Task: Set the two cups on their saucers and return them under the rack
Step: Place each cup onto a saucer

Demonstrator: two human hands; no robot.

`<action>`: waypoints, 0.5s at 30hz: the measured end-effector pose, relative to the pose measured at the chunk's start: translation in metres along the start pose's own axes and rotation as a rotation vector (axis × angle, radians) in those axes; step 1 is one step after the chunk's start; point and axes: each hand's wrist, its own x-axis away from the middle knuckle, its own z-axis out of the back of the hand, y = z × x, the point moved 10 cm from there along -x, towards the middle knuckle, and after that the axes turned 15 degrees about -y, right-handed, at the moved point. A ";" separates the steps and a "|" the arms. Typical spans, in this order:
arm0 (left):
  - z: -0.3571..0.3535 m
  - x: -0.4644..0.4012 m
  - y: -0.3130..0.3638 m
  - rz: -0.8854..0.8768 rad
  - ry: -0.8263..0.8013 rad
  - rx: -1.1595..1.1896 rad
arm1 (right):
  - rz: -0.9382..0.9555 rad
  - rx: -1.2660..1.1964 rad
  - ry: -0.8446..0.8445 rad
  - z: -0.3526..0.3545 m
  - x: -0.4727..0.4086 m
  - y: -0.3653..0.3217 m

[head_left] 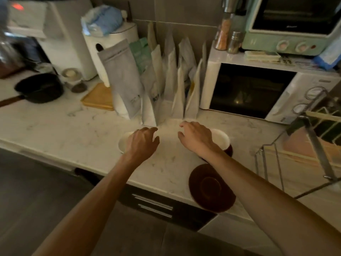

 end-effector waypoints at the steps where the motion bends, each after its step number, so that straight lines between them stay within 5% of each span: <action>1: 0.005 0.006 -0.017 0.038 -0.001 -0.049 | 0.027 0.006 -0.018 -0.004 -0.005 -0.013; 7: 0.010 0.032 -0.118 0.246 -0.014 -0.040 | 0.073 -0.009 -0.093 -0.029 -0.036 -0.066; 15: -0.024 0.032 -0.166 0.390 -0.104 0.382 | 0.033 -0.173 -0.250 -0.078 -0.070 -0.096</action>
